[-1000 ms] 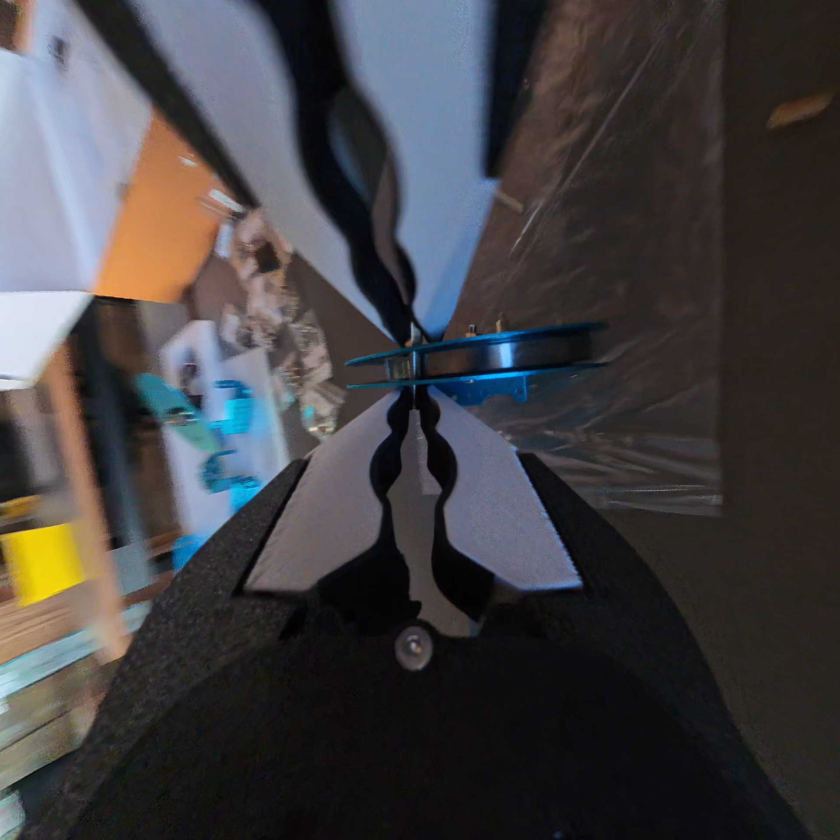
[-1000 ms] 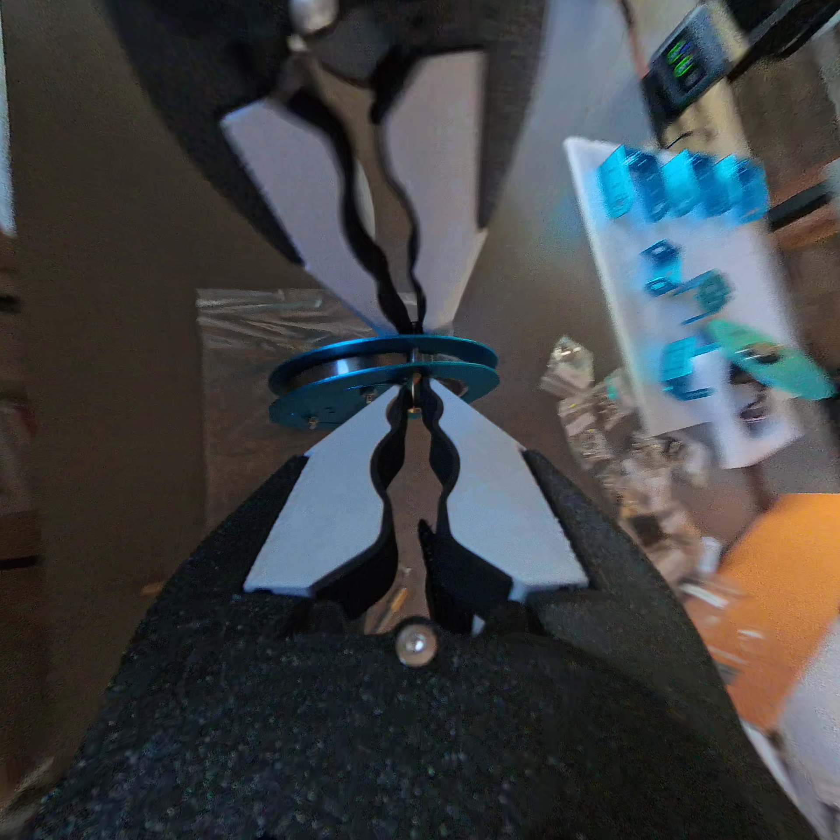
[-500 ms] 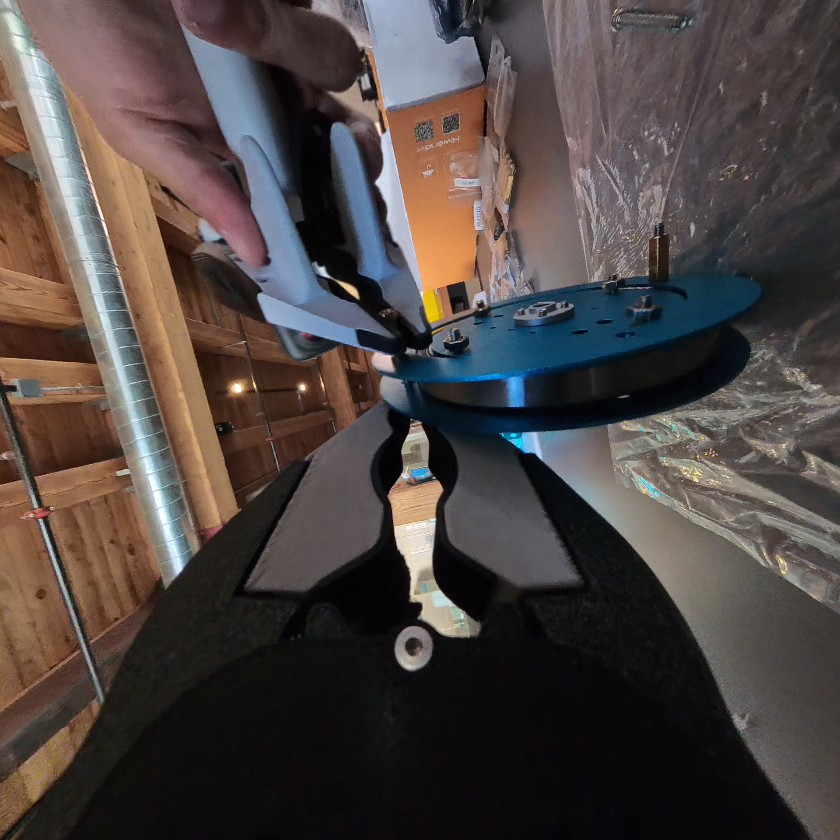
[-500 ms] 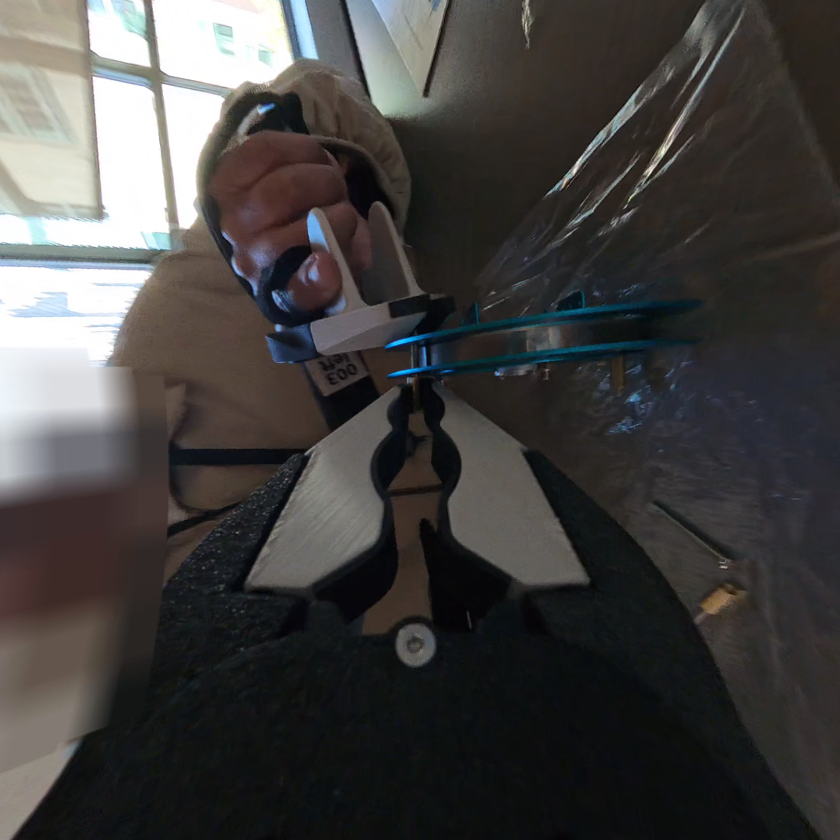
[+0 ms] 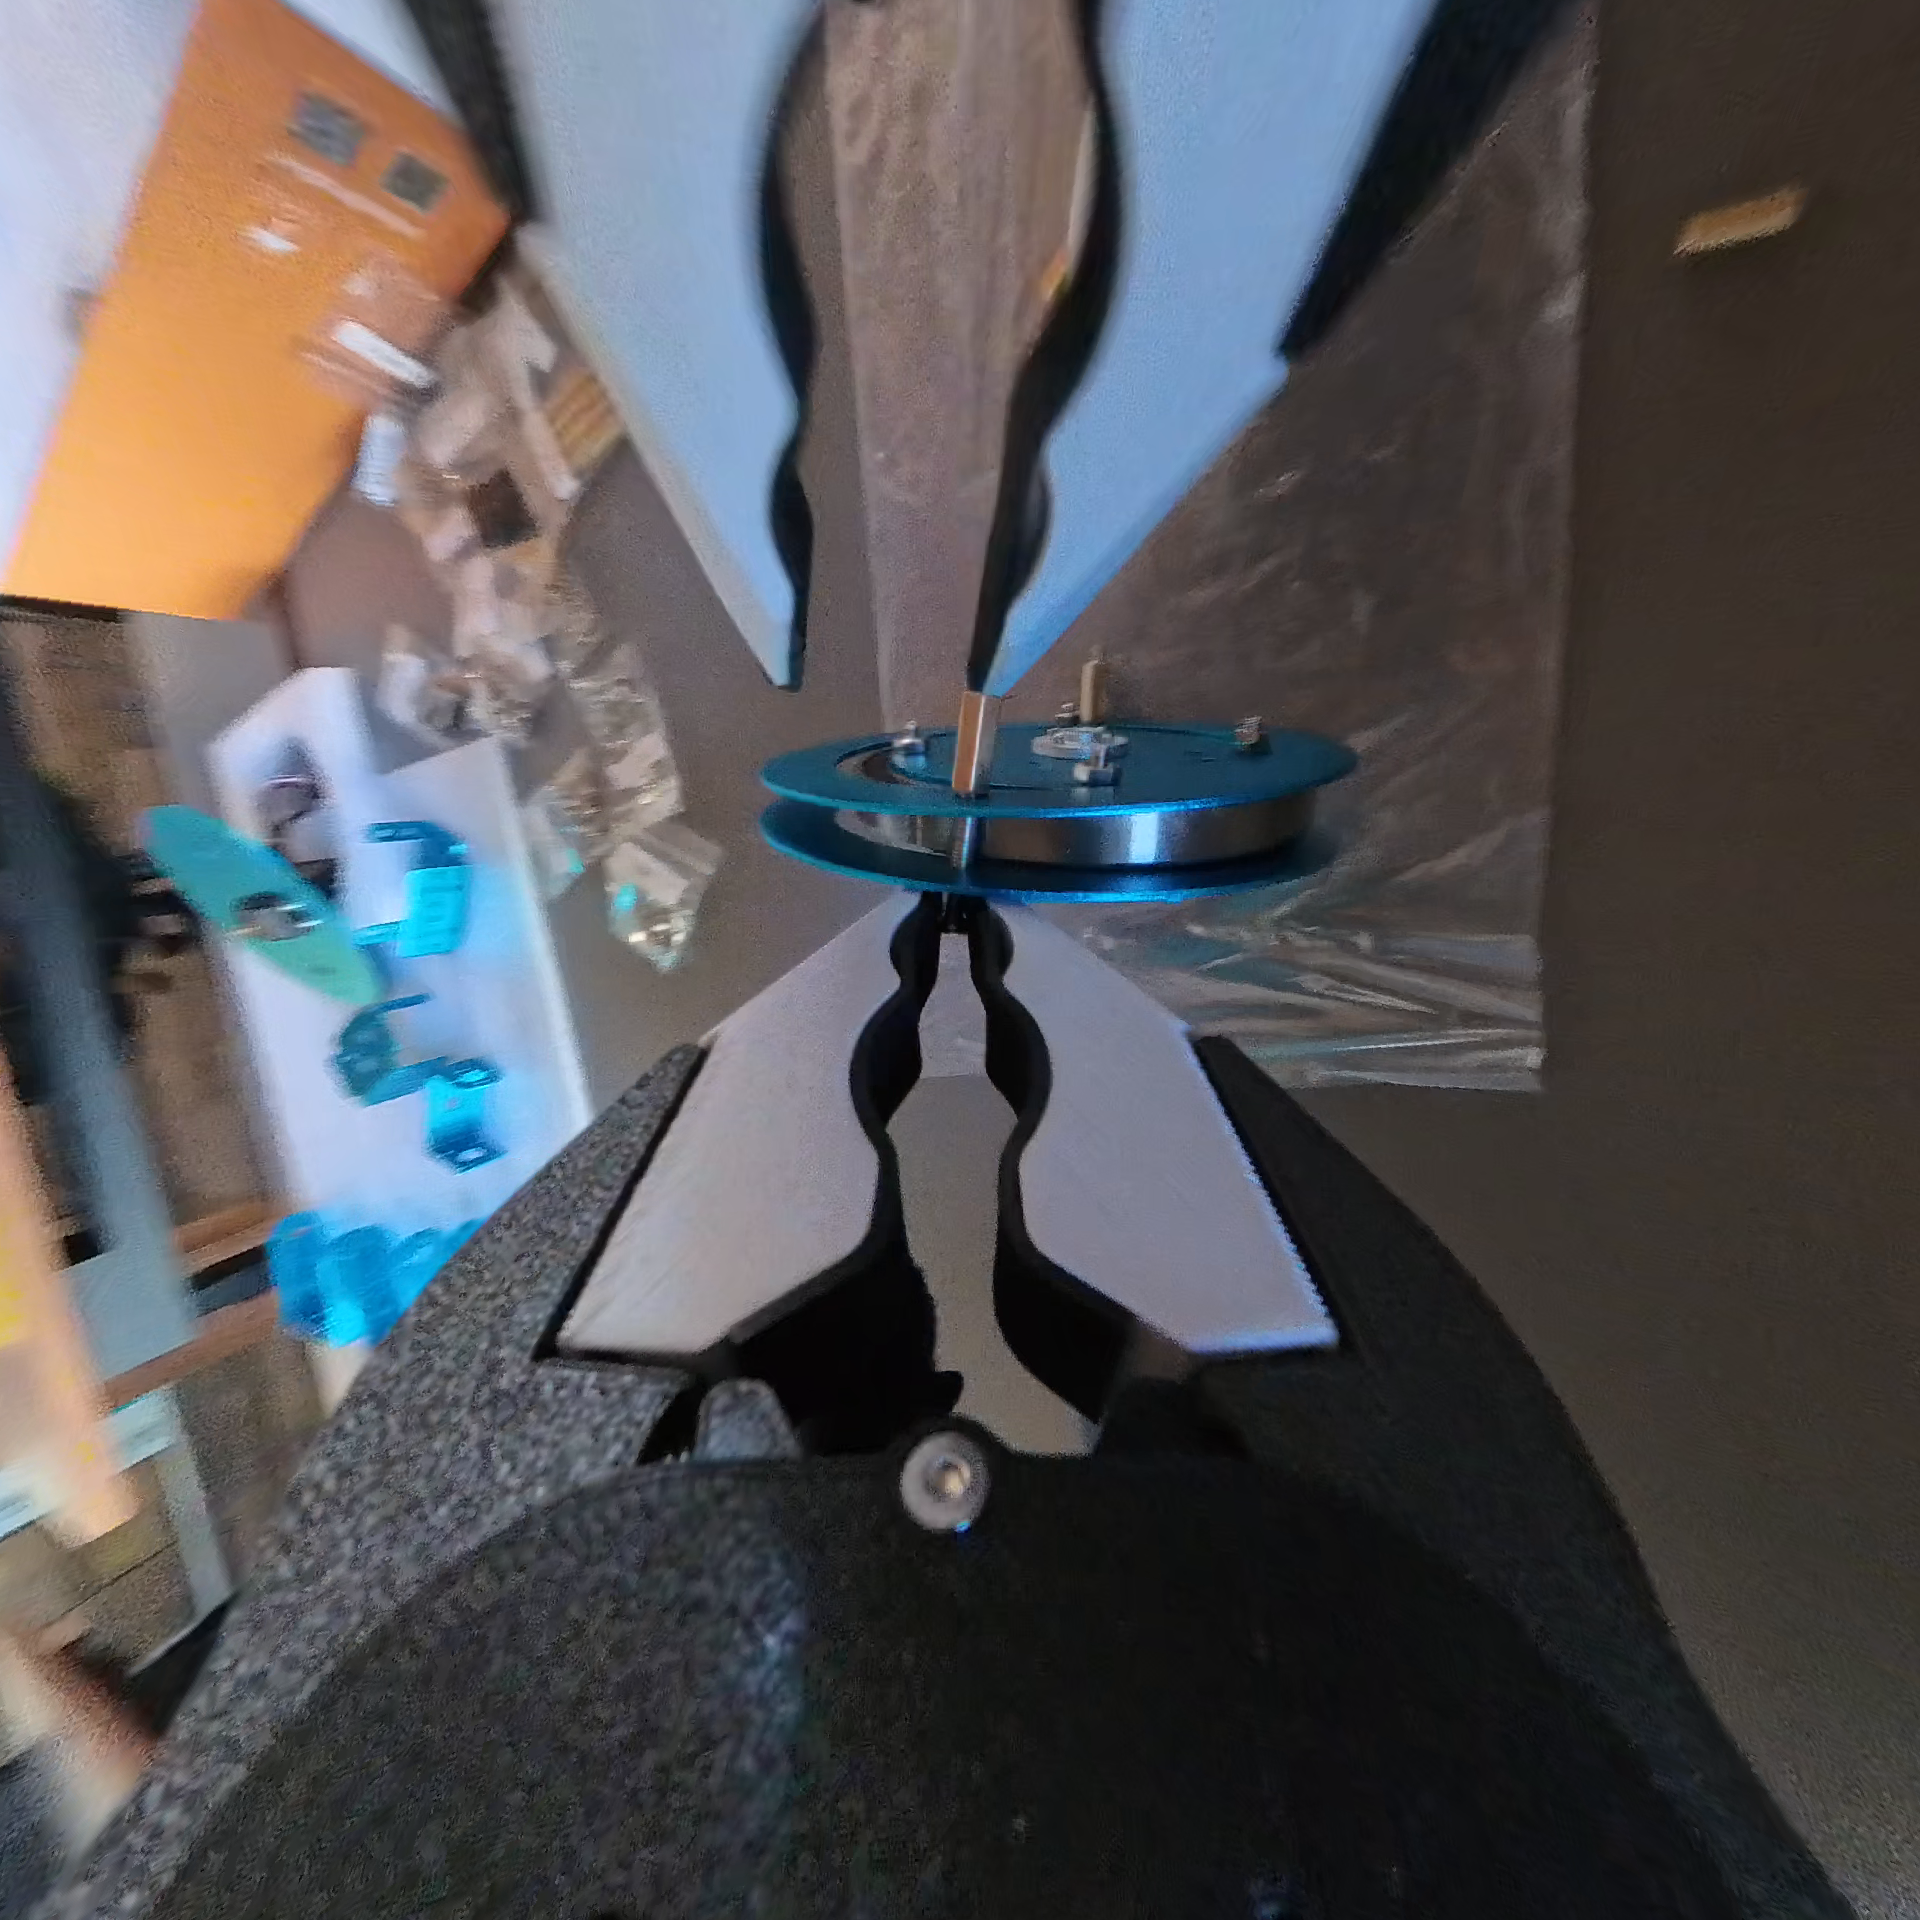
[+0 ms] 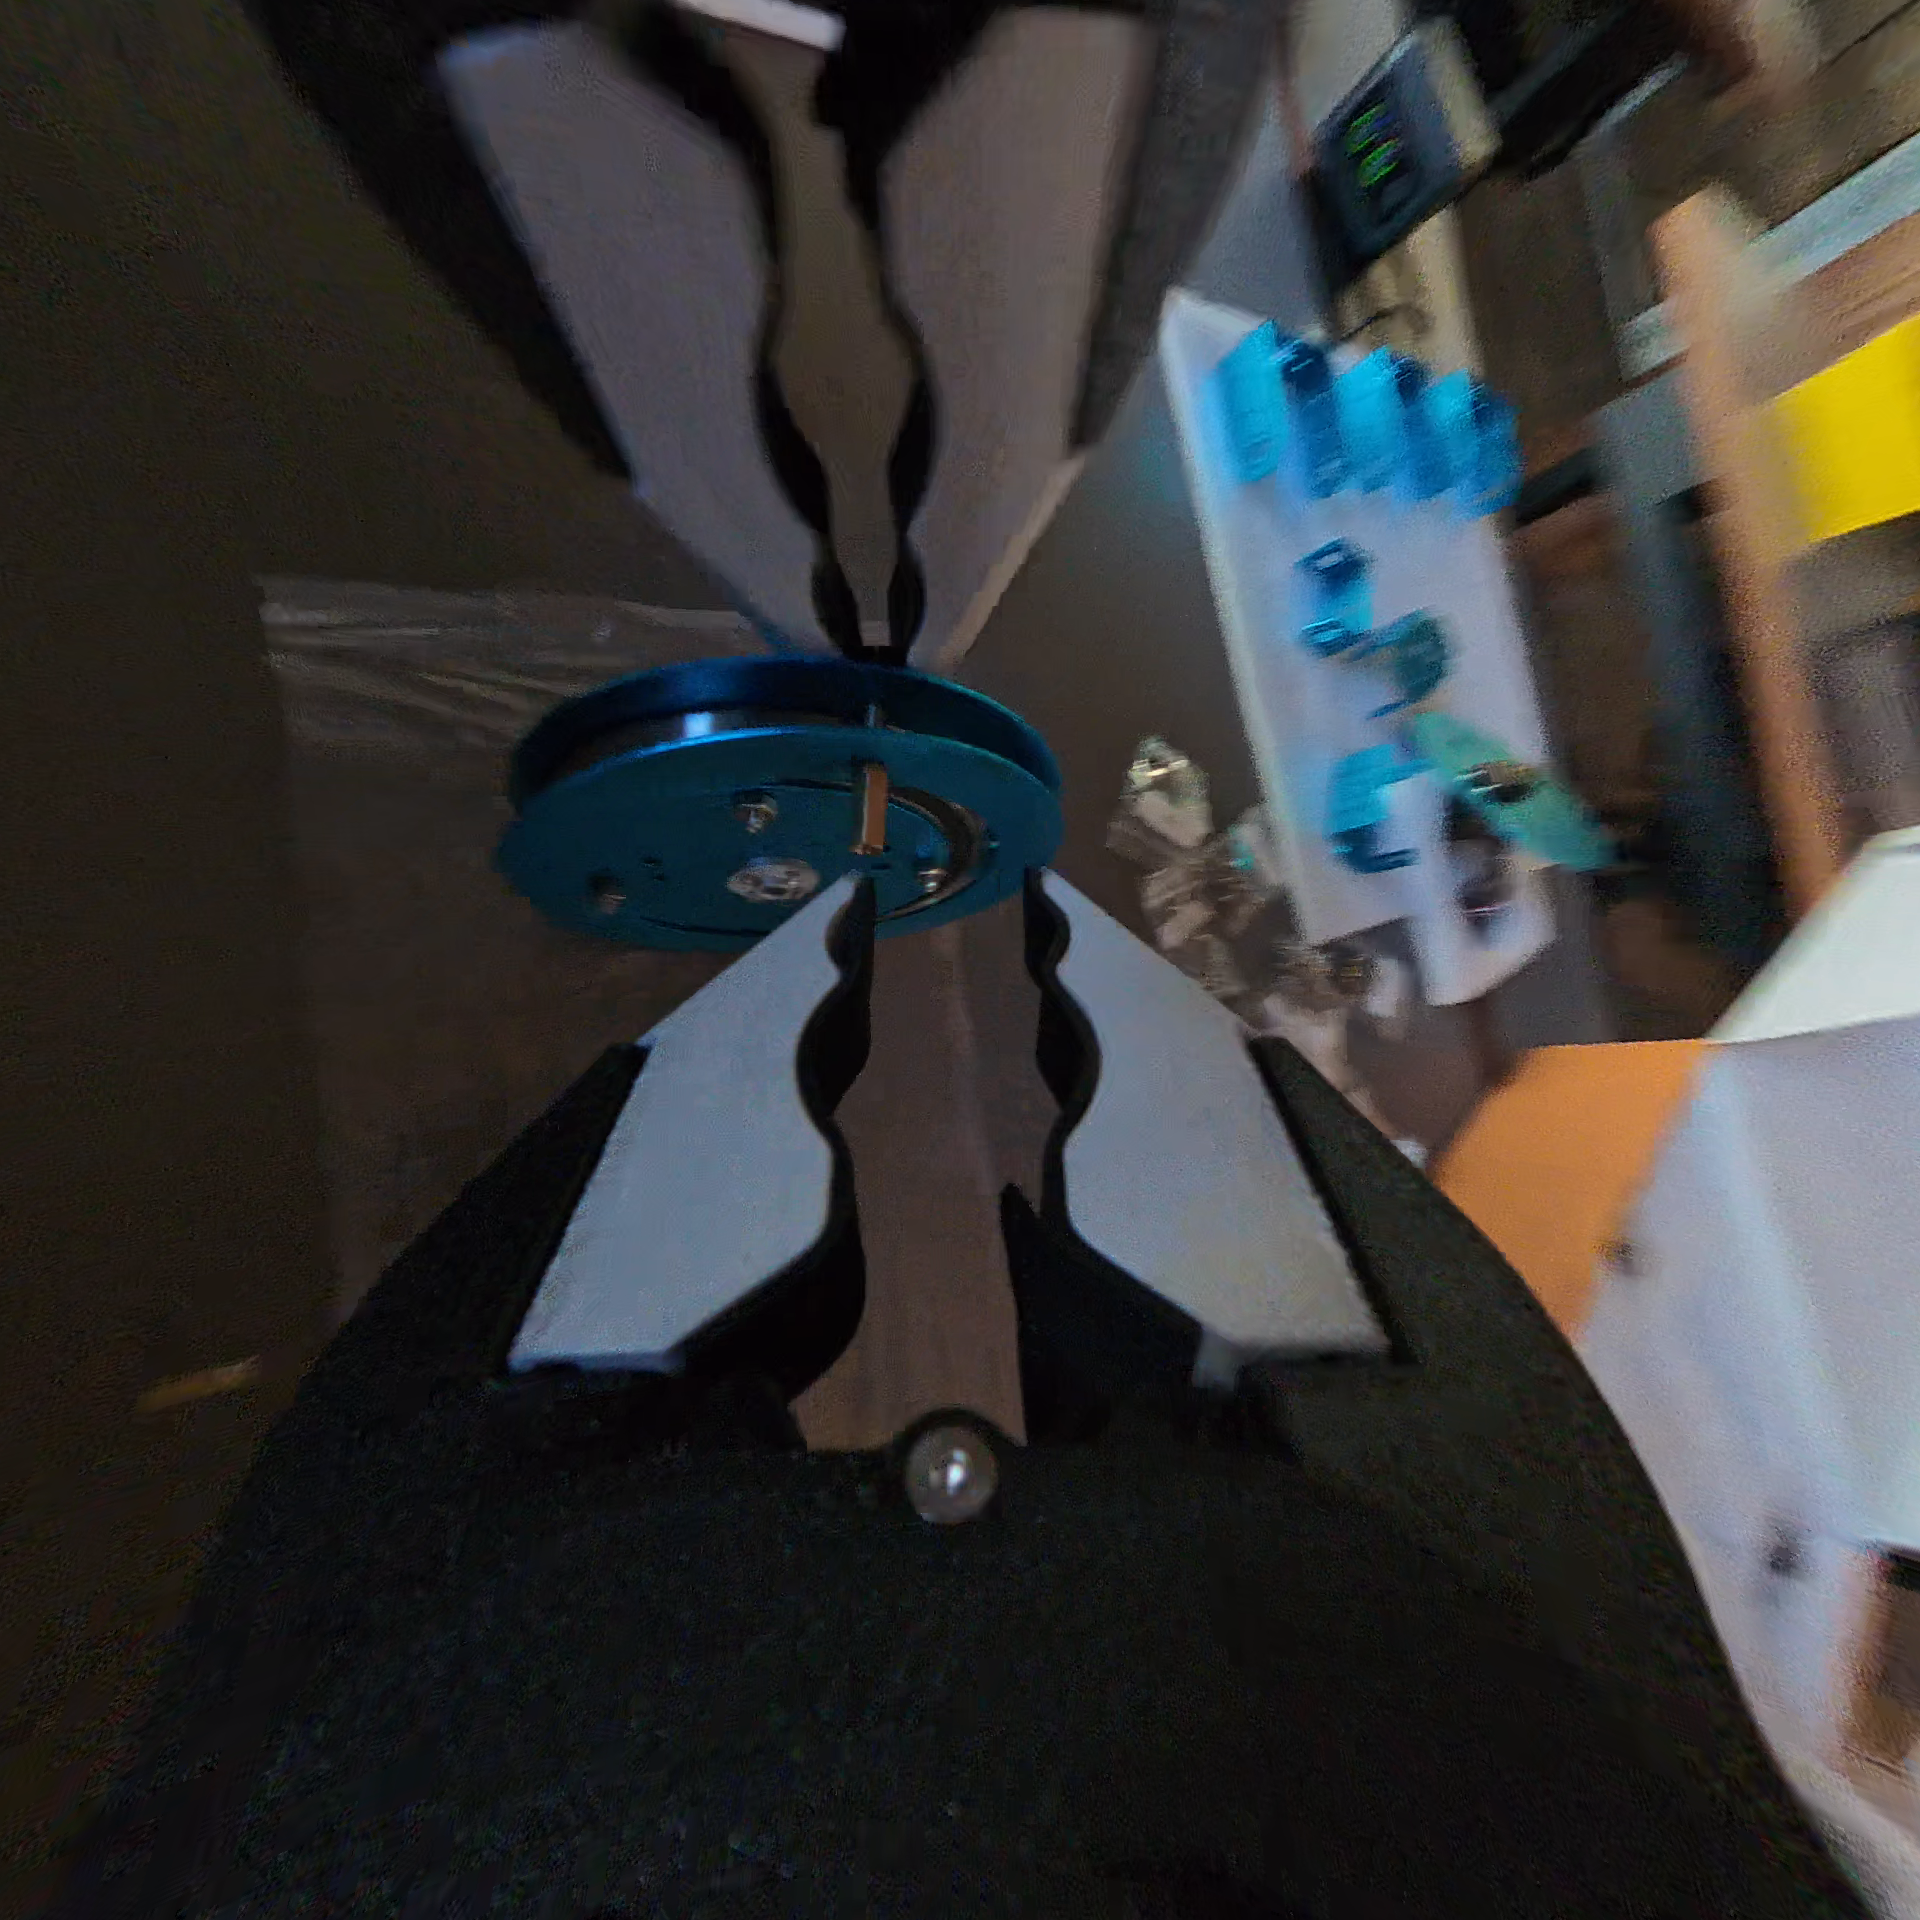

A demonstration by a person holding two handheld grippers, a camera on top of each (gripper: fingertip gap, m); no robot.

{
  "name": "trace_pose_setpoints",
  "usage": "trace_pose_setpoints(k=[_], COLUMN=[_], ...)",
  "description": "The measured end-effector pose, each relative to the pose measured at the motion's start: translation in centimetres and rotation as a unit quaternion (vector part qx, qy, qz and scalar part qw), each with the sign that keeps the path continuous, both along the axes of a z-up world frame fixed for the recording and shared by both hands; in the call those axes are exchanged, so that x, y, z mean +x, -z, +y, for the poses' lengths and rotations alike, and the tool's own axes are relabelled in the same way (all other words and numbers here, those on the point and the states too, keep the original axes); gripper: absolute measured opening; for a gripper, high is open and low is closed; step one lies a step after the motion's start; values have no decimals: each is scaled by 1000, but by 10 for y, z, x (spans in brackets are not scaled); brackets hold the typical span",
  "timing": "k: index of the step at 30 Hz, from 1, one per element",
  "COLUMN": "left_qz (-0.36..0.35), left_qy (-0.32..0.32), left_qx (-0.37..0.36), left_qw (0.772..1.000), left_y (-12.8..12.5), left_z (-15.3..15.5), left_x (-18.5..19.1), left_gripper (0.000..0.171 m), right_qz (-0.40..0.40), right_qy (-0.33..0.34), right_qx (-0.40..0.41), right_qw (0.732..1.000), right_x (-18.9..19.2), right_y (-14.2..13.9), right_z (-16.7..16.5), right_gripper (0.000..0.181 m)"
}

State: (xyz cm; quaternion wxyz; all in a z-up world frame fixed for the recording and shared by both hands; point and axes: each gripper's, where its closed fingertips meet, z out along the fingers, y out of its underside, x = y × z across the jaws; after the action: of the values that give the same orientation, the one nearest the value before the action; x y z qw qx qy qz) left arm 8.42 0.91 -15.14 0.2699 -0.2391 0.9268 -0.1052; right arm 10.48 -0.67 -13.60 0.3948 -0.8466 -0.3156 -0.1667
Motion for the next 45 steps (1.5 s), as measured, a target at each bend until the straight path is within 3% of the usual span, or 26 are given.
trace_pose_setpoints(k=[2, 6, 9, 12, 14, 15, 18, 21, 23, 25, 27, 29, 30, 31, 33, 34, 35, 36, 38, 42, 45], left_qz=[55, 141, 175, 178, 170, 155, 91, 4, -60, -141, -221, -301, -336, -361, -379, -383, -383, -381, -367, -259, -174], left_qy=[-2, -21, -37, -34, -33, -29, -13, 7, 15, 28, 38, 63, 74, 79, 73, 72, 67, 62, 56, 35, 17], left_qx=[-55, -146, -199, -206, -198, -185, -128, -89, -35, 65, 178, 306, 348, 368, 387, 389, 387, 379, 354, 260, 174], left_qw=[997, 979, 964, 962, 965, 970, 987, 996, 997, 987, 958, 901, 872, 853, 837, 835, 836, 841, 859, 930, 969], left_y=[1, 0, -2, -2, -2, -2, -1, -2, -3, -5, -9, -13, -15, -16, -18, -19, -19, -19, -18, -13, -8], left_z=[-5, -10, -14, -14, -15, -14, -12, -16, -18, -16, -13, -12, -16, -19, -18, -18, -16, -15, -13, -3, 1], left_x=[-4, -6, -3, 0, 2, 4, 9, 11, 12, 15, 20, 22, 22, 21, 22, 23, 23, 23, 23, 23, 20], left_gripper=[3, 3, 2, 3, 2, 2, 2, 2, 2, 2, 1, 1, 1, 0, 0, 0, 0, 1, 2, 3, 2], right_qz=[-122, -341, -357, -376, -376, -379, -280, -70, 71, 178, 269, 361, 426, 496, 607, 635, 645, 640, 602, 455, 276], right_qy=[-4, -17, -23, -7, 2, 9, 3, -6, -7, -5, 7, 18, 30, 37, 46, 46, 44, 41, 30, -5, -10], right_qx=[81, 207, 204, 204, 197, 208, 151, 63, -5, -76, -150, -234, -293, -358, -436, -459, -469, -466, -441, -332, -207], right_qw=[989, 917, 912, 904, 905, 902, 948, 996, 997, 981, 951, 903, 855, 790, 663, 620, 602, 610, 665, 826, 938], right_x=[0, -6, -11, -9, -4, -2, -2, -3, -7, -9, -10, -13, -16, -21, -24, -26, -28, -28, -27, -21, -7], right_y=[-3, -9, 2, 0, -1, -7, -5, 0, 2, 4, 6, 6, 6, 5, 3, 2, 2, 2, 2, 6, 10], right_z=[2, 2, 1, 2, 4, 5, 4, -1, -5, -9, -11, -14, -19, -25, -28, -29, -30, -29, -26, -20, -11], right_gripper=[28, 17, 24, 25, 18, 5, 4, 4, 4, 4, 4, 4, 4, 4, 4, 4, 4, 4, 5, 12, 27])
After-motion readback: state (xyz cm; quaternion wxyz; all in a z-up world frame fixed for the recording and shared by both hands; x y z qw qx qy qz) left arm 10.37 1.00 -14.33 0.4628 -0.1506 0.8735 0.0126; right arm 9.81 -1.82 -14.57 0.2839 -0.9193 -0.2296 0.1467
